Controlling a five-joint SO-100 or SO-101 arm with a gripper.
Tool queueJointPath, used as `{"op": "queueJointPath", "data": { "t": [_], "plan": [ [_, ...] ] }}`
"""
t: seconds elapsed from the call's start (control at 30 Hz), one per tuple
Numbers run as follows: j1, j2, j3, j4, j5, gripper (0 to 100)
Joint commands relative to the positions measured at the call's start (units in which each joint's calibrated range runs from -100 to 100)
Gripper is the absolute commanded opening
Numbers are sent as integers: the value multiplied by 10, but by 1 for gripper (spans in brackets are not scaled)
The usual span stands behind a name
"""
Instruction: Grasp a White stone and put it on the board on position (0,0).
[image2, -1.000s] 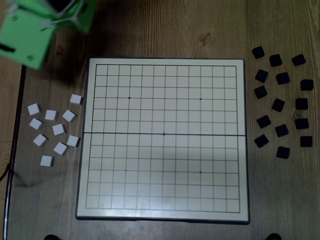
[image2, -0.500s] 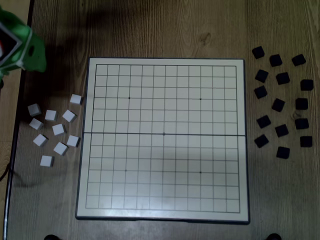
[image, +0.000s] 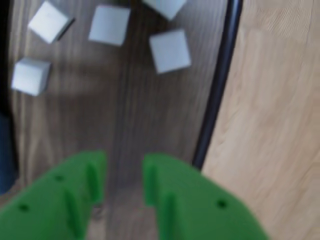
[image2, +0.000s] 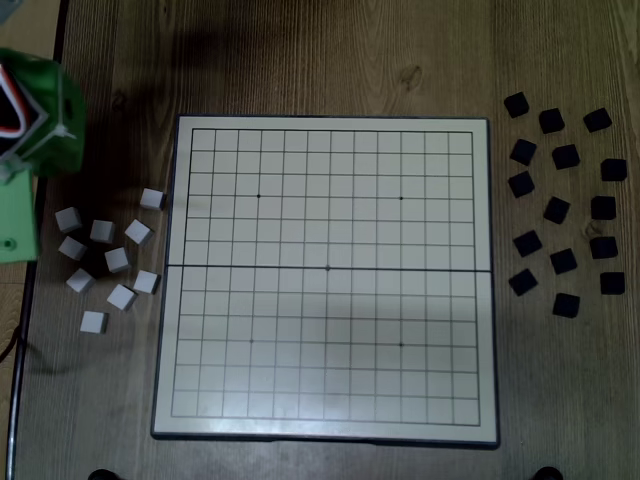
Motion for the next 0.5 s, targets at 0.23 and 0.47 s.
{"op": "queueJointPath", "data": {
  "t": [0.23,0.47],
  "plan": [
    [-10,13,-6,-53,38,12],
    [-16,34,-17,-65,36,13]
  ]
}}
